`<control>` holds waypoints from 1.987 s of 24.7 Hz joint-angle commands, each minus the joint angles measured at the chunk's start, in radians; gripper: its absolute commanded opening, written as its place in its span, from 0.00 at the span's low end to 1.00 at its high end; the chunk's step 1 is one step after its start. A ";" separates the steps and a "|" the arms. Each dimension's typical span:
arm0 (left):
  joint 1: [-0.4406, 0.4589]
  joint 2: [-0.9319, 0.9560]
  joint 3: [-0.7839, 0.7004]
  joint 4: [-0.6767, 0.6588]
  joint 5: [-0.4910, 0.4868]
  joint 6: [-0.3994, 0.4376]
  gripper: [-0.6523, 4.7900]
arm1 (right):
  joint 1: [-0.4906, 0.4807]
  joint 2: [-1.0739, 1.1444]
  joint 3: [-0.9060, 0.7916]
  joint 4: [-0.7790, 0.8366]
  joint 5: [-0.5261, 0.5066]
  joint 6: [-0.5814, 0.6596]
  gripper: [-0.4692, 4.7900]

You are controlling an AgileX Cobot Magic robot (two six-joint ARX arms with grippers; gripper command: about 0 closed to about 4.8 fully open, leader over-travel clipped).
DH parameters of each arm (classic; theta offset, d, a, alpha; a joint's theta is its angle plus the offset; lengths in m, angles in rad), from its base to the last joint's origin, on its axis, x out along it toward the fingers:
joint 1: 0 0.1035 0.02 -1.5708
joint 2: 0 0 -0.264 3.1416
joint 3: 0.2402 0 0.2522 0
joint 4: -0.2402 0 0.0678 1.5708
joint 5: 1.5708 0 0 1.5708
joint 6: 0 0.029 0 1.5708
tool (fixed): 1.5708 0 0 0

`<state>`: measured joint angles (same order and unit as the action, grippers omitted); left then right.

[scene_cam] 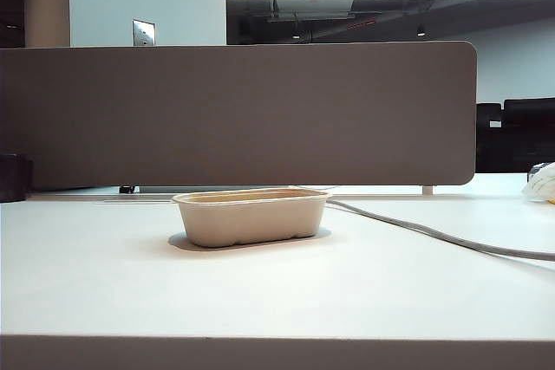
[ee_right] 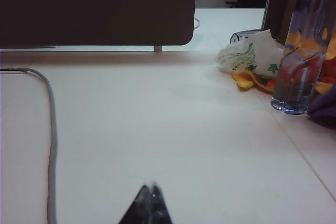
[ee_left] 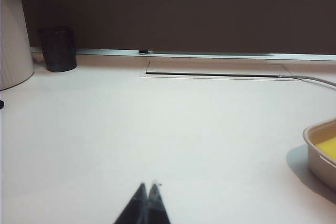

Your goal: Take out the cleaning sponge from the paper lunch box and place it on the table.

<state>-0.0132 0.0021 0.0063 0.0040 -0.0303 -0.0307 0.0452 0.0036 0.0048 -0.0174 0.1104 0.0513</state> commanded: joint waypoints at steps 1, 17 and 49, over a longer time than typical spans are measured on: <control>0.002 0.000 0.001 0.012 -0.003 0.004 0.12 | 0.000 0.000 0.001 0.014 0.000 0.000 0.08; 0.001 0.000 0.001 0.028 0.277 -0.294 0.12 | 0.328 0.092 0.001 0.014 0.022 0.000 0.08; -0.404 1.913 1.511 -0.533 0.512 0.377 0.96 | 0.461 0.149 0.001 0.014 0.023 0.000 0.08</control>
<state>-0.4061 1.9137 1.5108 -0.5308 0.5240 0.3191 0.5064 0.1524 0.0048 -0.0196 0.1314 0.0513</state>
